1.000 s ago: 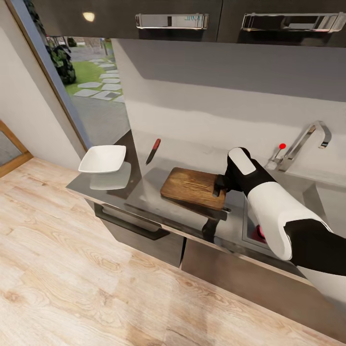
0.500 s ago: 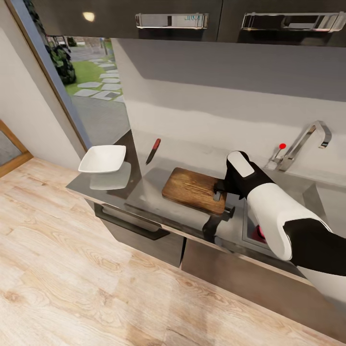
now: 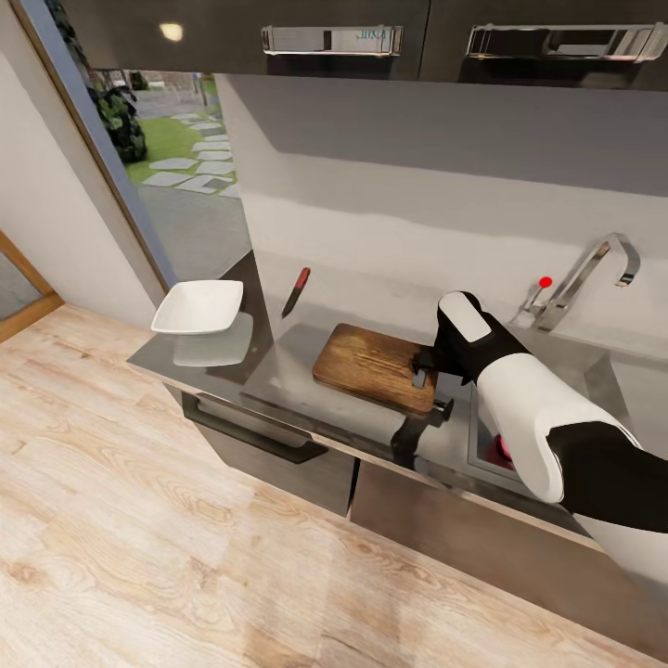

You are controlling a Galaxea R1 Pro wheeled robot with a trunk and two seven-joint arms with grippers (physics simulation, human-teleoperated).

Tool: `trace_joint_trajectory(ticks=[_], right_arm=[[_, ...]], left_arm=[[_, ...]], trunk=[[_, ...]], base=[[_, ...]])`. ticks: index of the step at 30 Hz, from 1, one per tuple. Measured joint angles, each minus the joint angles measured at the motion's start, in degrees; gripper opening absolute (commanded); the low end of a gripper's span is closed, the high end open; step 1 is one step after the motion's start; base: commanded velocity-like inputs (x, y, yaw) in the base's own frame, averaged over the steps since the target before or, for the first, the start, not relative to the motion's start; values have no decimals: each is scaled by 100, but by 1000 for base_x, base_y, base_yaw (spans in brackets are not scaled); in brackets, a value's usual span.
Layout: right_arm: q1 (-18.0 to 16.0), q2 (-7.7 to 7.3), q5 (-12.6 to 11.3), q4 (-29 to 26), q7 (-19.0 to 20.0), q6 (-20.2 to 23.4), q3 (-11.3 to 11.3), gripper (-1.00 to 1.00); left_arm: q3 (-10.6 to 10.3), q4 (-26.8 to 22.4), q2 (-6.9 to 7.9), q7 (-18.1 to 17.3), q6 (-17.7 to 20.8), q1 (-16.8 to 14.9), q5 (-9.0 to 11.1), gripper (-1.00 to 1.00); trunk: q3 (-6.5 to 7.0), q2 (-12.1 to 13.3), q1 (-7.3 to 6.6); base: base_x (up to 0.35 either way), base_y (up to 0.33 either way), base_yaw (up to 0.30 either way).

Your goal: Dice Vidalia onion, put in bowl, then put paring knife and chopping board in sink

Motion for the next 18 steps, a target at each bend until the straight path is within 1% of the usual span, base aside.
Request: trace_joint_trajectory(ticks=[14, 18], right_arm=[[0, 0, -7, -96, 1, 24, 9, 100], [-2, 0, -8, -256, -3, 31, 14, 100]], left_arm=[[0, 0, 0, -2, -2, 0, 1, 100], [0, 0, 0, -3, -3, 2, 0, 100]], trunk=[[0, 0, 0], [0, 0, 0]], base=[[0, 0, 0], [0, 0, 0]])
